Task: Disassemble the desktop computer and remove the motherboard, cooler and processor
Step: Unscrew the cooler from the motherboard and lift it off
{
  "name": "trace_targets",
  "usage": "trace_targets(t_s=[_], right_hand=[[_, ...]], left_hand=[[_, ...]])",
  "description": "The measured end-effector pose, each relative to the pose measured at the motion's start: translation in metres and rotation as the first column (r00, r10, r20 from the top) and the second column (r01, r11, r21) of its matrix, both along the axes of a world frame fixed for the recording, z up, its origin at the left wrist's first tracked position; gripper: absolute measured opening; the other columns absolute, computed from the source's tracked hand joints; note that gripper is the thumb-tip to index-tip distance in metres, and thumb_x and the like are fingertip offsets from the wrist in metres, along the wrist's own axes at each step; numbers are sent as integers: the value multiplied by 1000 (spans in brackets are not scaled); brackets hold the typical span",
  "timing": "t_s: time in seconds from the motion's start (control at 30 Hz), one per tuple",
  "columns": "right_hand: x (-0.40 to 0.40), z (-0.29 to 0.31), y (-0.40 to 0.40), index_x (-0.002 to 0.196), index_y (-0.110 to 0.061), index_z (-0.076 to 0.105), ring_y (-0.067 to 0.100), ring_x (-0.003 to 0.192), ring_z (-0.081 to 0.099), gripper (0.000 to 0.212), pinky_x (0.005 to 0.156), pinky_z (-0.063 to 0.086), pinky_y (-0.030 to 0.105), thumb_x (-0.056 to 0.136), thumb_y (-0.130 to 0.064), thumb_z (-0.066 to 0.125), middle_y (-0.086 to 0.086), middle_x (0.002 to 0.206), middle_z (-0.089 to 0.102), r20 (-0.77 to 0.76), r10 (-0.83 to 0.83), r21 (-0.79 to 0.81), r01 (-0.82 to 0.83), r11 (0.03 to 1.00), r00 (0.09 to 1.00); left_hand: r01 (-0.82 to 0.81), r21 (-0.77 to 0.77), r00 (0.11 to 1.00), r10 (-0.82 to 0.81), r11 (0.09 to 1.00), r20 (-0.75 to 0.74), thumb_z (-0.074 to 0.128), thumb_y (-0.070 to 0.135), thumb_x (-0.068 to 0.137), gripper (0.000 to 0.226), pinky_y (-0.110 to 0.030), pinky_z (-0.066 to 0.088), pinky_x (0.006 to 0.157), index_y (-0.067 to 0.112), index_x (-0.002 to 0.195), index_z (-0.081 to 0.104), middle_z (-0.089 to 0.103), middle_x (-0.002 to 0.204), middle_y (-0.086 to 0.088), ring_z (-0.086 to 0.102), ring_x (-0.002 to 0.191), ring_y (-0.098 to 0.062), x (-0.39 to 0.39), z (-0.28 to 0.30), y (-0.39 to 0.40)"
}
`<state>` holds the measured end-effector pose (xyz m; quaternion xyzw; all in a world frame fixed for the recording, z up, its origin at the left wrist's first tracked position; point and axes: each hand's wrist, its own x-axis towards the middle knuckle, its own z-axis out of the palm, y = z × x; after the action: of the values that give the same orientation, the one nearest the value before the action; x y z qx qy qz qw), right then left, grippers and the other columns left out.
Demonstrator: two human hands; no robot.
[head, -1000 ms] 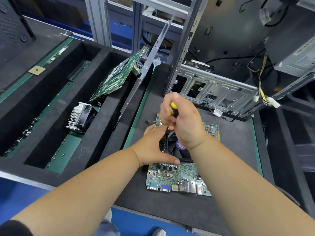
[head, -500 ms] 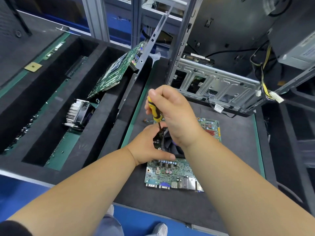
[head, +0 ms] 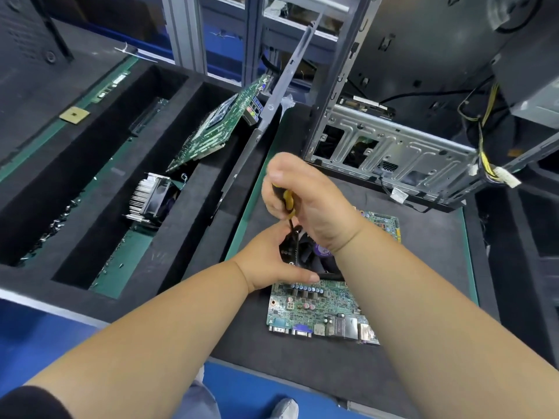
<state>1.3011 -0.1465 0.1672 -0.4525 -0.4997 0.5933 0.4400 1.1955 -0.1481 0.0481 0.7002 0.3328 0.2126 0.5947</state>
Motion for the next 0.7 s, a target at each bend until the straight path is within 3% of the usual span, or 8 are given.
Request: trace_targets(t_s=[0.07,0.13,0.27,0.33,0.43,0.53,0.63,0.7], right_hand=[[3,-3,-6,81,-10,49,23,65,54,20,62,42,30,90,-26,55,12,70,57,51,-162,47,160,986,985],[6,-6,-12,86,-9,56,17,70,60,23,66,47,24,92,-31,56,6,75,63,66,-267,75,262,962,961],[-9,-13,-24,81,-8,54,12,59,41,36,59,36,22,101,-32,36,-4,62,48,125,-271,147,252,957,955],[-12,-11,-20,69,-4,48,10,49,33,44,50,29,21,100,-30,31,-8,52,40,61,-250,110,242,964,966],[-6,1,-9,61,-6,41,13,44,18,48,47,17,24,95,-40,36,-3,45,27,-18,-180,36,180,983,984],[-2,1,-9,74,-11,42,16,51,23,25,50,18,27,86,-31,53,6,56,33,8,-188,29,187,982,982],[1,-3,-16,84,-10,45,22,64,39,23,61,34,28,89,-30,54,14,76,43,17,-301,77,299,951,953],[6,-4,-20,88,-7,52,23,73,49,27,74,40,35,89,-33,57,11,78,49,0,-395,79,393,916,919]], left_hand=[[5,40,1000,-5,999,-1,88,46,56,80,2,32,92,68,116,40,49,122,43,44,118,20,0,1,1],[14,49,1000,-15,999,15,89,48,56,82,-4,35,96,67,118,39,51,125,36,46,121,13,1,-1,2],[31,7,999,-31,999,29,90,44,54,69,-41,50,96,34,114,59,67,110,7,61,109,-12,8,-7,2],[36,14,999,-36,999,26,90,44,54,61,-45,53,90,27,107,63,69,101,5,64,102,-14,9,-6,2],[11,45,1000,-11,999,-12,90,53,51,72,-36,50,94,39,113,57,64,107,13,59,104,-9,9,-3,2],[0,108,999,6,994,-53,86,60,48,79,-24,42,100,60,116,45,53,116,31,47,118,1,11,2,-2],[-7,123,996,18,992,-90,85,62,47,87,-39,40,107,53,123,43,51,122,18,41,125,-13,13,1,-2],[-11,128,994,24,992,-102,84,65,45,88,-41,37,108,63,120,38,50,125,16,37,127,-15,14,-1,-1]])
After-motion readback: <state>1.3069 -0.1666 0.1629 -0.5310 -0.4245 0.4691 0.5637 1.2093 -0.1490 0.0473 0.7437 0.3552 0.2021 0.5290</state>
